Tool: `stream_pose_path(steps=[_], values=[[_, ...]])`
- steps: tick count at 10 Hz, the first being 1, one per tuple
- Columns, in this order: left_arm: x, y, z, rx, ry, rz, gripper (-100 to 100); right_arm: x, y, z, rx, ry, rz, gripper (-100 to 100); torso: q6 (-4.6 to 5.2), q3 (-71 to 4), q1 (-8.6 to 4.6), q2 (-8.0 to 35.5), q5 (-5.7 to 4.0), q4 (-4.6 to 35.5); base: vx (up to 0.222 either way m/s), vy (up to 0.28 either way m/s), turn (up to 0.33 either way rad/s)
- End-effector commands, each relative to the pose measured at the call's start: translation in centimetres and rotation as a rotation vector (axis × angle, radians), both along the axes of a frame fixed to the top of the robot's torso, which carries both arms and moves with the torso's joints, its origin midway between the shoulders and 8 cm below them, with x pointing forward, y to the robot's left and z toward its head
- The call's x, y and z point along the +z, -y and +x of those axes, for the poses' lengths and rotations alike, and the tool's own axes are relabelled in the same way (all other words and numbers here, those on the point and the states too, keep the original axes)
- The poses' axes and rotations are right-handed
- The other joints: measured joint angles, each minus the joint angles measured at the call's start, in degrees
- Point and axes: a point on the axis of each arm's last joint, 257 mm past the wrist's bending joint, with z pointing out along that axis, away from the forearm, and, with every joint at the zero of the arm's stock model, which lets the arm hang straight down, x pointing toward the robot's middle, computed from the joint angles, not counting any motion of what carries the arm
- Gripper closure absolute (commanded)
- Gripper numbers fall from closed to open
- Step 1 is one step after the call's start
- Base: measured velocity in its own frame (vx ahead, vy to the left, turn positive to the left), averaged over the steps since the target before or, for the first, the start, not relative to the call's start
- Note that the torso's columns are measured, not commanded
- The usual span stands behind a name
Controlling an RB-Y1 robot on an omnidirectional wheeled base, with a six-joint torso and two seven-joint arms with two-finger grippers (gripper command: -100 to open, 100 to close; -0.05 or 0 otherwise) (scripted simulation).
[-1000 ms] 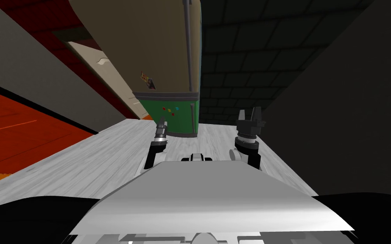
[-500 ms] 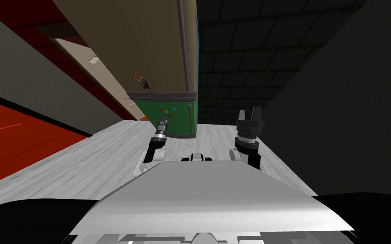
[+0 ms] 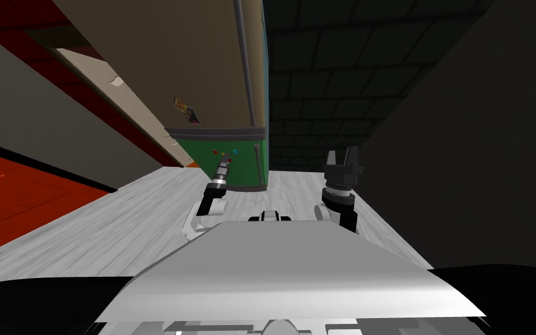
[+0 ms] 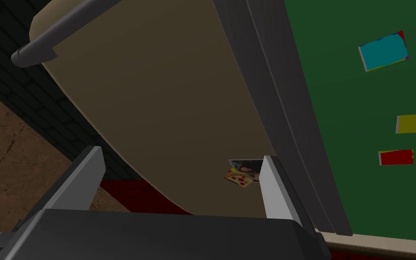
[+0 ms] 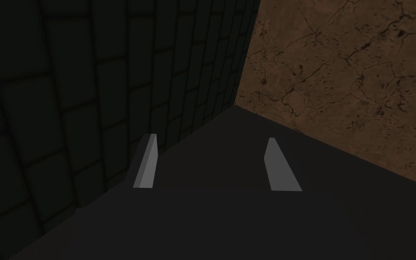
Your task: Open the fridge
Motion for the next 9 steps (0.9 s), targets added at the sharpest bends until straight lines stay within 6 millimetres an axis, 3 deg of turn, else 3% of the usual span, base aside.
stream_pose_path(steps=[1, 4, 5, 6, 7, 8, 9], values=[[0.7, -0.6, 1.2, 0.026, -0.021, 0.031, -100, 0.0, 0.0, 0.0, 0.0, 0.0, 0.0, 0, -0.02, 0.03, 0.05, 0.06, 0.01, 0.01, 0.067, -0.045, -0.048], [0.6, -1.2, 2.2, 0.051, -0.058, 0.047, -100, 0.0, 0.0, 0.0, 0.0, 0.0, 0.0, 0, 0.0, 0.02, 0.03, 0.02, 0.01, 0.01, 0.06, -0.033, -0.044], [1.7, -1.4, 2.8, 0.064, -0.051, 0.065, -100, 0.0, 0.0, 0.0, 0.0, 0.0, 0.0, 0, -0.02, 0.03, 0.08, 0.06, 0.02, 0.01, 0.072, -0.04, -0.068], [1.1, -1.6, 3.0, 0.071, -0.077, 0.062, -100, 0.0, 0.0, 0.0, 0.0, 0.0, 0.0, 0, 0.0, 0.01, 0.01, 0.02, 0.01, 0.01, 0.061, -0.032, -0.029], [2.1, -1.9, 3.6, 0.085, -0.069, 0.079, -100, 0.0, 0.0, 0.0, 0.0, 0.0, 0.0, 0, -0.02, 0.03, 0.05, 0.06, 0.01, 0.01, 0.055, -0.039, -0.056], [1.5, -2.1, 3.8, 0.092, -0.095, 0.076, -100, 0.0, 0.0, 0.0, 0.0, 0.0, 0.0, 0, 0.0, 0.04, 0.01, 0.06, 0.01, 0.02, 0.055, -0.034, -0.034], [2.7, -2.3, 4.3, 0.104, -0.084, 0.091, -100, 0.0, 0.0, 0.0, 0.0, 0.0, 0.0, 0, -0.02, 0.04, 0.03, 0.07, 0.01, 0.01, 0.066, -0.037, -0.058]])
